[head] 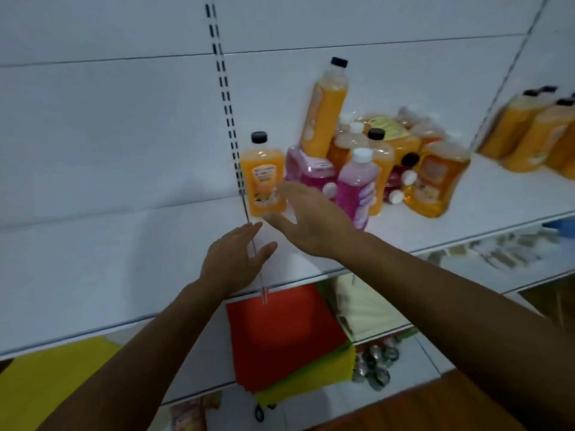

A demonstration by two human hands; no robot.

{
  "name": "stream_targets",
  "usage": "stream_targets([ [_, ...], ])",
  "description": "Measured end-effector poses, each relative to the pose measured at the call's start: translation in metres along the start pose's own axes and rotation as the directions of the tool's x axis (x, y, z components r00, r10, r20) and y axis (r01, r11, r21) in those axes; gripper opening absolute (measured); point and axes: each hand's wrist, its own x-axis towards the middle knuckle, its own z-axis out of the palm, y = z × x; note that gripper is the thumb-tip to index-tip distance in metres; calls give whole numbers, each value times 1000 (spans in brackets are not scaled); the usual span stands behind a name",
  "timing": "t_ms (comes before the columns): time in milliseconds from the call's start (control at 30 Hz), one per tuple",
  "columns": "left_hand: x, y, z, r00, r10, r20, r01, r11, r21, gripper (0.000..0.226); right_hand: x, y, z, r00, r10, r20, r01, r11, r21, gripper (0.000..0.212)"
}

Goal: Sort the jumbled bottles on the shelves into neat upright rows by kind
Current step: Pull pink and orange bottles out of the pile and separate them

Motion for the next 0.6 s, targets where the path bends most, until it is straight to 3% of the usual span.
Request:
stream_targets([
  [133, 22, 46, 16, 992, 125, -11, -126, 990, -63, 67, -23, 40, -35, 985, 61, -164, -61, 998, 7, 55],
  [333, 44, 95, 30, 955, 276, -112, -298, 887, -353, 53, -32, 74, -65, 881, 94, -464, -101, 995, 11, 35],
  [400, 49, 106, 33, 949, 277, -152, -316, 844, -433, 45, -30, 87, -68, 874, 146, -464, -155, 988, 19, 44],
  [500, 52, 121, 35, 955, 272, -122, -294, 793, -533, 43, -23, 103, -64, 922, 266, -281, -239, 963, 127, 66],
  [600, 59, 127, 40, 959, 271, -80, -265, 765, -587, 49, -16, 111, -57, 947, 245, -210, -222, 966, 130, 79],
])
